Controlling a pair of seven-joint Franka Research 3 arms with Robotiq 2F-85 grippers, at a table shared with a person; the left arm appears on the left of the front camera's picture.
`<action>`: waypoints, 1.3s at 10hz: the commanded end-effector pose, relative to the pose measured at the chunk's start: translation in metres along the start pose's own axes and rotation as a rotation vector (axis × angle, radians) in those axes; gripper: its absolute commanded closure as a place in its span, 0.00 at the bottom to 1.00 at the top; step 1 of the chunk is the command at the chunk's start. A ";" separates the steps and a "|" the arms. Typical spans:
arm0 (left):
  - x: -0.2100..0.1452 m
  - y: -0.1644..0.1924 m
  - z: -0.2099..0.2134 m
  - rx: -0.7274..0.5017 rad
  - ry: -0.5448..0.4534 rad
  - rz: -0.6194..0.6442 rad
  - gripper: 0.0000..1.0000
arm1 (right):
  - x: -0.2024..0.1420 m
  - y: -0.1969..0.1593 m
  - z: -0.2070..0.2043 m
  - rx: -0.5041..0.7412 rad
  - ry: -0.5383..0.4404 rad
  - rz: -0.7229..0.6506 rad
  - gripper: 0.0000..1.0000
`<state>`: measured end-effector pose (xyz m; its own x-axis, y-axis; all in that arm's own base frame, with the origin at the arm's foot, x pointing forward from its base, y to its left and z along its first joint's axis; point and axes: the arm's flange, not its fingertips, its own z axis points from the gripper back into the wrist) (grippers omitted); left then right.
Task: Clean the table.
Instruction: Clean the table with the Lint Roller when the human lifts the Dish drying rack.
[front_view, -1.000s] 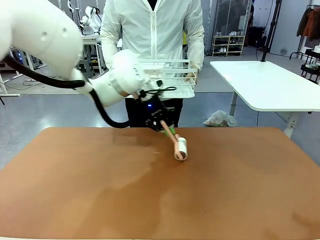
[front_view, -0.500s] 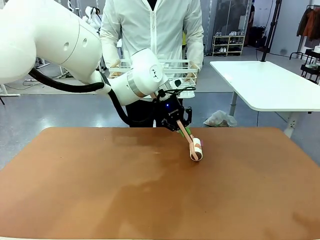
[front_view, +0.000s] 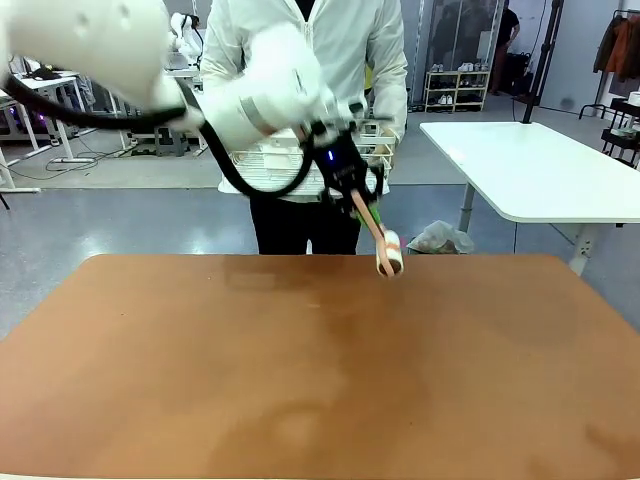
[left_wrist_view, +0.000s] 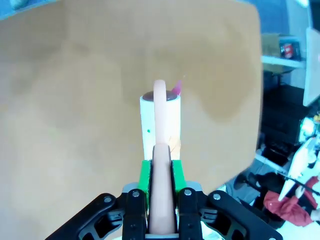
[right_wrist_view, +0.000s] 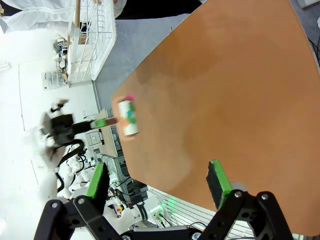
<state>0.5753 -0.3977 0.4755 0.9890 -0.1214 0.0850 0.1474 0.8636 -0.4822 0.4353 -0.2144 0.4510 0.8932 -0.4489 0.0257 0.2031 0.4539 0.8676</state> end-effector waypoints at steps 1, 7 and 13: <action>-0.037 0.020 0.063 0.063 0.056 -0.001 0.79 | -0.003 0.002 -0.002 -0.002 -0.014 0.001 0.00; -0.115 0.204 0.233 0.516 -0.212 0.088 0.79 | -0.003 0.002 -0.002 -0.002 -0.014 0.001 0.00; -0.201 0.313 0.313 0.569 -0.195 0.160 0.79 | -0.003 0.002 -0.002 -0.002 -0.014 0.001 0.00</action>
<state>0.4191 0.0430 0.5708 0.9685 0.0648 0.2404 -0.0724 0.9971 0.0230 0.4353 -0.2147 0.4507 0.8928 -0.4497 0.0254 0.2040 0.4540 0.8674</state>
